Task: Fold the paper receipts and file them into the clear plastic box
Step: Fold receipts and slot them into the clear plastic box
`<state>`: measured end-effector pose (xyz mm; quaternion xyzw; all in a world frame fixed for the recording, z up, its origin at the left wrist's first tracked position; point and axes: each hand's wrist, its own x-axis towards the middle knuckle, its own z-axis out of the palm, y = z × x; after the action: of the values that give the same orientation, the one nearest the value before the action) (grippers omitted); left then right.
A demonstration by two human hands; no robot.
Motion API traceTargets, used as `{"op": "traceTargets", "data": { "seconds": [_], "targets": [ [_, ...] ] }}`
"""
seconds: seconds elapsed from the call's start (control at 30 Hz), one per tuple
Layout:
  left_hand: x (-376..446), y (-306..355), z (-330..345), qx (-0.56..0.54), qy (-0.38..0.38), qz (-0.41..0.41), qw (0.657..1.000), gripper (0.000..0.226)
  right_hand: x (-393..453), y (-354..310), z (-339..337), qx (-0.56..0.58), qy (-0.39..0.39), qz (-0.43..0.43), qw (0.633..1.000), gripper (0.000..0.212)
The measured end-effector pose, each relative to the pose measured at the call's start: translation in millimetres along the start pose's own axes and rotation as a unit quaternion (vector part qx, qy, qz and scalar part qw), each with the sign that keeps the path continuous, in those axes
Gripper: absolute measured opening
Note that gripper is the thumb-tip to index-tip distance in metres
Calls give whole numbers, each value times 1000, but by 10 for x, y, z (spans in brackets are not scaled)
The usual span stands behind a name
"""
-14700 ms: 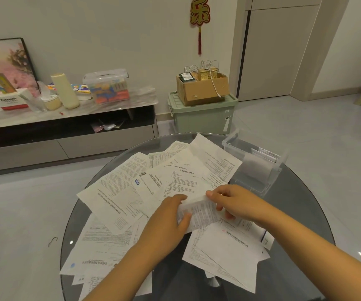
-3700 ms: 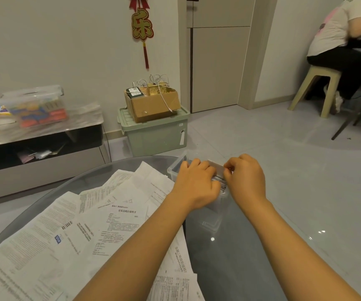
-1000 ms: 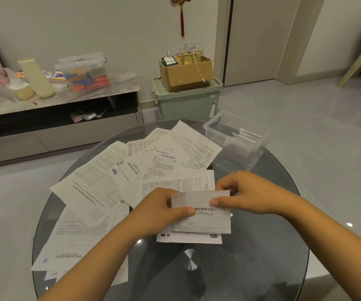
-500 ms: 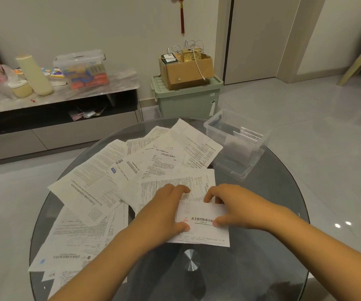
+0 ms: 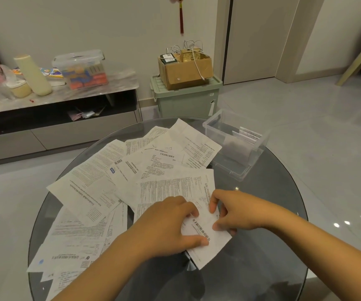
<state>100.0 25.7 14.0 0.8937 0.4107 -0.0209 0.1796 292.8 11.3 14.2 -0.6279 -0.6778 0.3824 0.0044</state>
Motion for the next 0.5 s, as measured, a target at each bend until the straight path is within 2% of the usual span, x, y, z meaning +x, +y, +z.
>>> {"op": "traceTargets", "data": {
  "seconds": [0.1,0.23,0.37,0.5],
  "targets": [
    [-44,39,-13,15,-22,3,1000,72,-2,-25,-33,92,-5,1,996,20],
    [-73,78,21,40,-24,23,999,75,-10,-65,-77,205,-9,-9,979,15],
    [-75,74,41,38,-10,30,999,60,0,-59,-78,256,-31,-11,966,20],
    [-57,15,-52,-53,-36,16,998,30,20,-69,-77,230,-3,16,973,31]
  ]
}}
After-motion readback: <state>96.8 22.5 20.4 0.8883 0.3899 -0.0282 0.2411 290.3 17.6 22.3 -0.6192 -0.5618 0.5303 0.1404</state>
